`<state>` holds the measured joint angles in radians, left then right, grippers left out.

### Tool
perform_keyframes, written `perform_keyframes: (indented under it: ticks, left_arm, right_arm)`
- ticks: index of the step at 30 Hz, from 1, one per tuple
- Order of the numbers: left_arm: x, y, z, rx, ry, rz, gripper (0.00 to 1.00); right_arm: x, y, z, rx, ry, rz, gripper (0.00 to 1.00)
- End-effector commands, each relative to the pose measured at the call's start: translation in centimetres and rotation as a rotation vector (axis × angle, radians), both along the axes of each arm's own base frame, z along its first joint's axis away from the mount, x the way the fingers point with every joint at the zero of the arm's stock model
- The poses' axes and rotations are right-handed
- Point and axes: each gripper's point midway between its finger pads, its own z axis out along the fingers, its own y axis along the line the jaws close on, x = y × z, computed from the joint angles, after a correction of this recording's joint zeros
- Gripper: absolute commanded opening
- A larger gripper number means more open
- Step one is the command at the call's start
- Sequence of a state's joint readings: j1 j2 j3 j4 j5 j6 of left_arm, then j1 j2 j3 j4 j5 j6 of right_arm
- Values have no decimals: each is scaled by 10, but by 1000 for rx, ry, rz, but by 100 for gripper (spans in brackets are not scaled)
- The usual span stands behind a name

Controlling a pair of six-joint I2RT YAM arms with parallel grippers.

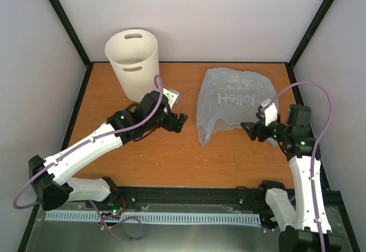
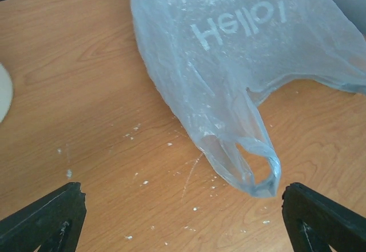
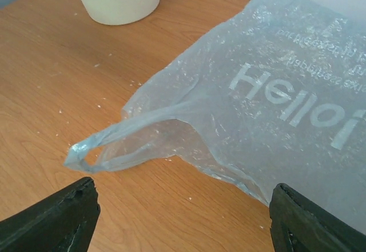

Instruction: Put the trash bags into the trash bin

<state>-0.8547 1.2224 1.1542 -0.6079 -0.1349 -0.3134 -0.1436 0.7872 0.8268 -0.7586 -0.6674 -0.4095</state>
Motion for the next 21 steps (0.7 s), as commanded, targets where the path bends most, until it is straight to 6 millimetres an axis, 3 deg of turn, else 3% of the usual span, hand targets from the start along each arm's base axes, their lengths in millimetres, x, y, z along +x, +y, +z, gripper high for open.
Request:
perform_keyframes:
  ticks: [1, 7, 13, 19, 21]
  left_arm:
    - [28, 15, 34, -22, -32, 110, 94]
    - [66, 47, 78, -43, -119, 206, 78]
    - [112, 94, 111, -9, -200, 381, 68]
    - [169, 102, 122, 37, -213, 406, 72]
    - [187, 106, 117, 72, -217, 424, 69]
  right_arm:
    - [-2, 8, 6, 56, -19, 30, 81]
    - [-2, 9, 7, 57, -30, 40, 81]
    - [0, 9, 4, 60, -8, 46, 81]
    - [3, 12, -1, 70, 25, 64, 79]
    - [0, 14, 1, 69, 14, 81, 79]
